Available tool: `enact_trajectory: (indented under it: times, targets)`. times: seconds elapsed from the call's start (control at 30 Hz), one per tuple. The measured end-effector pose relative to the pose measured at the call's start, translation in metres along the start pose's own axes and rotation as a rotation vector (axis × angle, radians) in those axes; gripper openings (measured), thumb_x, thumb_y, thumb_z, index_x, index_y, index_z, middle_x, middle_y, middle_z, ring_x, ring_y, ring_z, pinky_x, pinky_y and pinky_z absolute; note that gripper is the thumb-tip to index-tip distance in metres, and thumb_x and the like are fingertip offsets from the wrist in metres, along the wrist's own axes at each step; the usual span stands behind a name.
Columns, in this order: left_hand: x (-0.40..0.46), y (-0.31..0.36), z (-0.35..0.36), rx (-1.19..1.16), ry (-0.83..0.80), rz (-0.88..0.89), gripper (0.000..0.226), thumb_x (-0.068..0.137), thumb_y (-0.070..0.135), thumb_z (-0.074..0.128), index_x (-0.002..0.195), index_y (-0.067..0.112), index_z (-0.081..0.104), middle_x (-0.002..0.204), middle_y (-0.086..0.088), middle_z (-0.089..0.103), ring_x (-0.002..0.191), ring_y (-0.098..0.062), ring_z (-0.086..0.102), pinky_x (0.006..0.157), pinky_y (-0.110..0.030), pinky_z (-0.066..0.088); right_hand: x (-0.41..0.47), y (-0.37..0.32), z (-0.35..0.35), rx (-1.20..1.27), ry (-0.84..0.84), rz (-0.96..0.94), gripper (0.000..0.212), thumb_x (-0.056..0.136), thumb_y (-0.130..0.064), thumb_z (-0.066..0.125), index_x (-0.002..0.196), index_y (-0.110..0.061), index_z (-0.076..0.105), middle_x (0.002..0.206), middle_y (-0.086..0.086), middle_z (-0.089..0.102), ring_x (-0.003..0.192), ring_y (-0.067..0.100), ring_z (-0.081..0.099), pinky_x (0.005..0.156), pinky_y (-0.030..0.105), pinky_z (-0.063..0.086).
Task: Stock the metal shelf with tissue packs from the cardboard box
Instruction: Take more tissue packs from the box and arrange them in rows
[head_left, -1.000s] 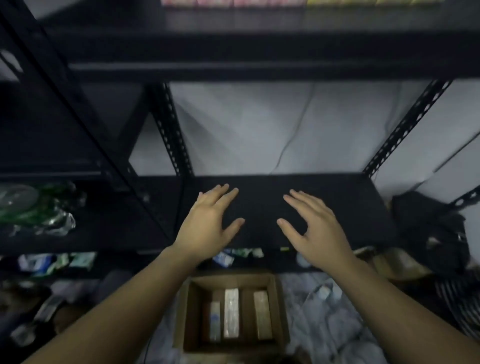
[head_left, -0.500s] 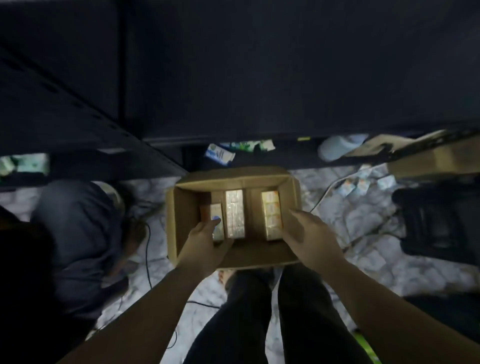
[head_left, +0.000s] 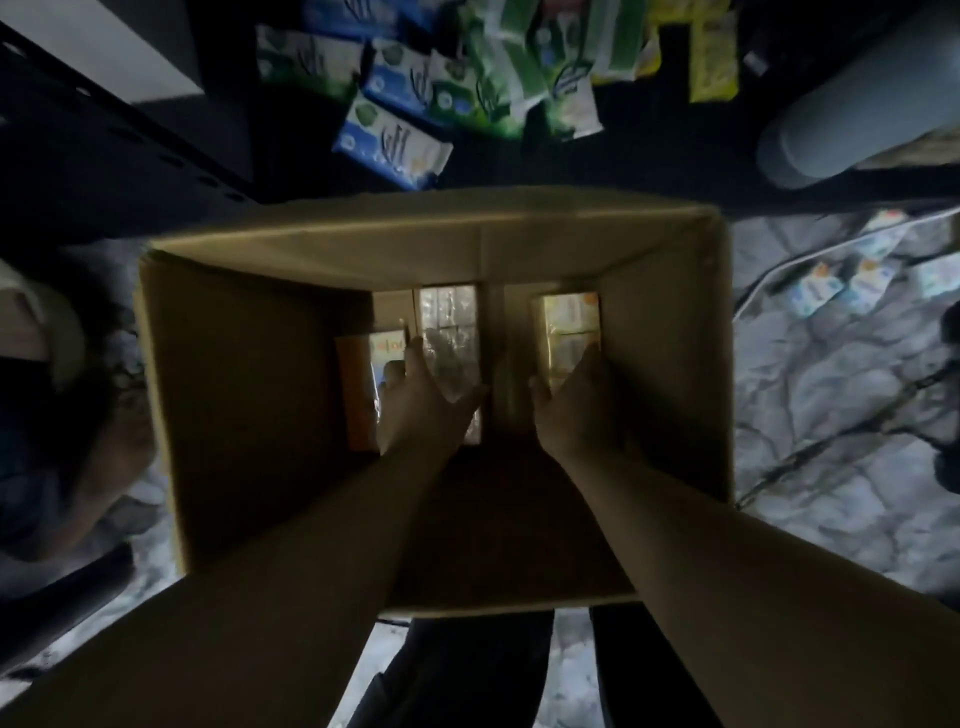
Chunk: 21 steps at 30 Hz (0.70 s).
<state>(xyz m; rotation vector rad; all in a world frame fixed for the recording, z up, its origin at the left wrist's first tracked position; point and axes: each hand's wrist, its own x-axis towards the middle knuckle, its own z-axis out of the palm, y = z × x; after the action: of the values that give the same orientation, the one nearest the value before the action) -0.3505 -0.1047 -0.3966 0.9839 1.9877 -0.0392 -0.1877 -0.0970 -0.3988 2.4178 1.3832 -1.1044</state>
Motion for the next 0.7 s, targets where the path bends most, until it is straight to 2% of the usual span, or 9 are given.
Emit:
enact_trajectory:
  times: [0.1, 0.2, 0.27, 0.33, 0.4, 0.47, 0.53, 0.63, 0.7]
  targets:
    - [0.027, 0.0, 0.027, -0.073, 0.0, -0.061, 0.102, 0.08, 0.051, 0.08, 0.16, 0.024, 0.023, 0.152, -0.024, 0.038, 0.134, -0.046, 0.045, 0.108, -0.055, 0.042, 0.025, 0.001, 0.025, 0.015, 0.077, -0.014, 0.092, 0.098, -0.044, 0.062, 0.163, -0.005, 0.01, 0.166, 0.02, 0.023, 0.152, 0.037, 0.027, 0.121, 0.051, 0.03]
    - [0.036, -0.002, 0.04, -0.17, 0.044, -0.04, 0.104, 0.067, 0.053, 0.089, 0.149, 0.036, 0.027, 0.142, -0.014, 0.048, 0.12, -0.036, 0.058, 0.097, -0.055, 0.053, 0.042, -0.002, 0.045, -0.055, 0.192, 0.073, 0.099, 0.091, -0.05, 0.07, 0.16, -0.001, 0.018, 0.156, 0.023, 0.033, 0.142, 0.041, 0.036, 0.115, 0.051, 0.034]
    - [0.039, -0.005, 0.042, -0.21, 0.069, -0.024, 0.095, 0.072, 0.052, 0.087, 0.145, 0.039, 0.028, 0.137, -0.01, 0.054, 0.114, -0.031, 0.062, 0.092, -0.053, 0.055, 0.049, -0.004, 0.052, -0.113, 0.239, 0.123, 0.097, 0.085, -0.054, 0.074, 0.153, 0.0, 0.032, 0.146, 0.023, 0.041, 0.131, 0.041, 0.042, 0.109, 0.051, 0.033]
    - [0.041, -0.008, 0.038, -0.224, 0.094, -0.018, 0.088, 0.076, 0.055, 0.082, 0.144, 0.04, 0.029, 0.135, -0.006, 0.056, 0.112, -0.029, 0.063, 0.091, -0.049, 0.054, 0.053, -0.006, 0.056, -0.09, 0.245, 0.132, 0.086, 0.083, -0.056, 0.075, 0.143, -0.004, 0.043, 0.139, 0.021, 0.045, 0.127, 0.04, 0.045, 0.105, 0.051, 0.036]
    - [0.038, -0.009, 0.029, -0.225, 0.098, -0.042, 0.088, 0.074, 0.052, 0.081, 0.146, 0.04, 0.032, 0.137, -0.001, 0.055, 0.116, -0.026, 0.061, 0.094, -0.046, 0.054, 0.052, -0.009, 0.056, 0.064, 0.217, 0.085, 0.081, 0.081, -0.055, 0.077, 0.138, -0.006, 0.045, 0.136, 0.021, 0.051, 0.125, 0.042, 0.05, 0.103, 0.05, 0.042]
    - [0.03, -0.01, 0.017, -0.207, 0.099, -0.042, 0.089, 0.073, 0.05, 0.08, 0.149, 0.039, 0.034, 0.139, 0.001, 0.055, 0.12, -0.026, 0.06, 0.096, -0.047, 0.055, 0.042, -0.016, 0.048, 0.233, 0.186, 0.04, 0.08, 0.079, -0.051, 0.08, 0.139, -0.01, 0.046, 0.137, 0.018, 0.055, 0.125, 0.04, 0.055, 0.102, 0.049, 0.047]
    - [0.016, -0.009, 0.001, -0.155, 0.101, -0.045, 0.085, 0.078, 0.048, 0.08, 0.152, 0.035, 0.038, 0.141, 0.0, 0.055, 0.124, -0.026, 0.059, 0.096, -0.039, 0.051, 0.025, -0.023, 0.03, 0.3, 0.19, 0.026, 0.08, 0.075, -0.046, 0.084, 0.14, -0.015, 0.047, 0.137, 0.012, 0.057, 0.125, 0.034, 0.056, 0.101, 0.046, 0.049]
    - [-0.017, -0.002, -0.031, -0.21, 0.129, -0.032, 0.081, 0.079, 0.044, 0.081, 0.151, 0.035, 0.045, 0.143, 0.001, 0.055, 0.127, -0.022, 0.057, 0.097, -0.035, 0.049, -0.012, -0.032, -0.01, 0.338, 0.159, -0.029, 0.081, 0.071, -0.058, 0.079, 0.14, -0.029, 0.049, 0.132, 0.0, 0.059, 0.119, 0.024, 0.06, 0.094, 0.048, 0.055]
    - [-0.05, 0.007, -0.059, -0.263, 0.138, -0.001, 0.078, 0.079, 0.04, 0.082, 0.149, 0.035, 0.048, 0.142, 0.003, 0.055, 0.125, -0.018, 0.056, 0.097, -0.032, 0.047, -0.043, -0.037, -0.044, 0.353, 0.11, -0.069, 0.079, 0.072, -0.065, 0.074, 0.14, -0.035, 0.048, 0.129, -0.005, 0.058, 0.114, 0.019, 0.061, 0.089, 0.044, 0.057]
